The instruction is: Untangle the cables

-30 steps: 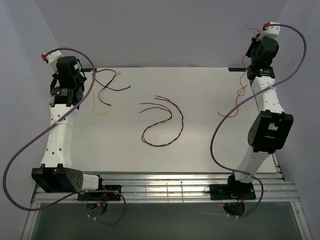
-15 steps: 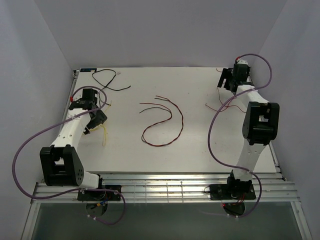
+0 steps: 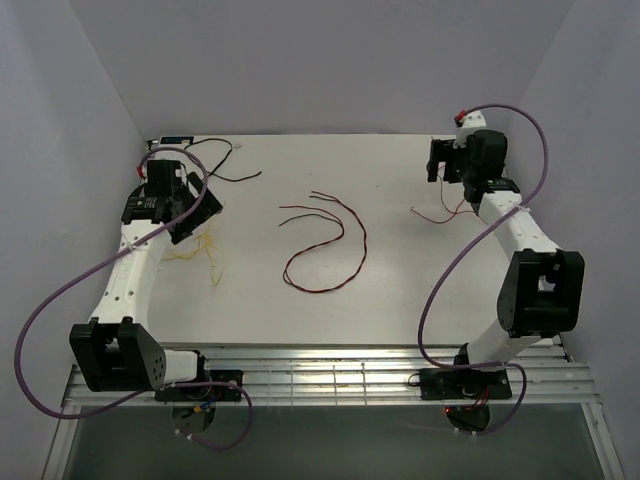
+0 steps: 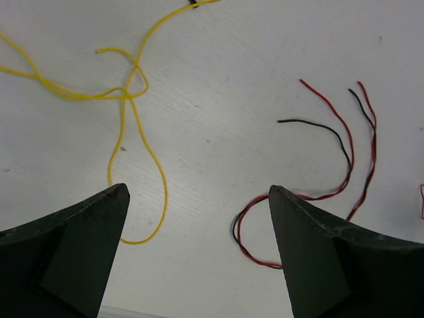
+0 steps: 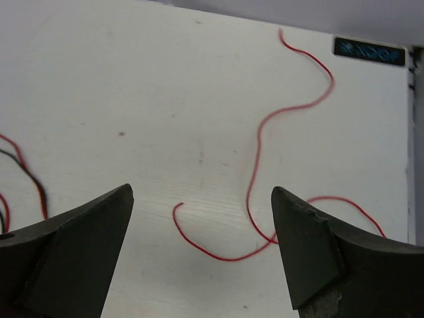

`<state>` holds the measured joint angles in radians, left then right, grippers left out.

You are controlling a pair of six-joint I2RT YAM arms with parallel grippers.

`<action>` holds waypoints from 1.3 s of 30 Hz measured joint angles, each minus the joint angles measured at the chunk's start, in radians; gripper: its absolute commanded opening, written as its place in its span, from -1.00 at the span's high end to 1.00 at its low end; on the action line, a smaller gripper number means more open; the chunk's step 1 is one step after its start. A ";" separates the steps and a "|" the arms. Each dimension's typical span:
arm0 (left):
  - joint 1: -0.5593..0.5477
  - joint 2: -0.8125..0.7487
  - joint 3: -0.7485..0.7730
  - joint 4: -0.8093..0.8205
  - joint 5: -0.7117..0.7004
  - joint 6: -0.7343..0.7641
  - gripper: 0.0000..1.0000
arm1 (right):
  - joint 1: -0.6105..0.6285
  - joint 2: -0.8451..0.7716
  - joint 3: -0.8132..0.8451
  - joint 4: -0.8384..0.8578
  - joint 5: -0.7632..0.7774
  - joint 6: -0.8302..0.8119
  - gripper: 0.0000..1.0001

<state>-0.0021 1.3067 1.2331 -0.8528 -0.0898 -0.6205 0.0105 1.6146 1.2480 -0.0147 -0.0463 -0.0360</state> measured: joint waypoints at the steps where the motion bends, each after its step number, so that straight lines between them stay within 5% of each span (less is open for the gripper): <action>1: 0.000 0.000 0.004 0.018 0.032 0.004 -0.96 | 0.033 -0.005 -0.002 0.014 -0.028 -0.040 -0.80; 9: -0.001 0.059 0.007 0.127 0.217 0.014 -0.96 | 0.363 0.274 0.132 -0.028 -0.127 -0.235 -0.80; 18: -0.016 0.131 -0.015 0.223 0.329 0.013 -0.96 | 0.429 0.575 0.405 -0.222 -0.084 -0.254 -0.99; 20: -0.020 0.158 -0.015 0.239 0.342 0.014 -0.96 | 0.430 0.584 0.409 -0.233 -0.074 -0.252 -0.77; 24: -0.021 0.210 -0.015 0.250 0.354 0.021 -0.96 | 0.430 0.586 0.403 -0.259 -0.068 -0.233 -0.65; 33: -0.021 0.295 -0.006 0.255 0.358 0.033 -0.96 | 0.430 0.584 0.365 -0.217 -0.092 -0.204 0.77; 39: -0.022 0.309 -0.001 0.248 0.365 0.039 -0.96 | 0.429 0.524 0.257 -0.142 -0.129 -0.189 0.84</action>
<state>-0.0238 1.6161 1.2324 -0.6052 0.2752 -0.5816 0.4393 2.1384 1.5051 -0.1566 -0.1753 -0.2249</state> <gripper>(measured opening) 0.979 0.094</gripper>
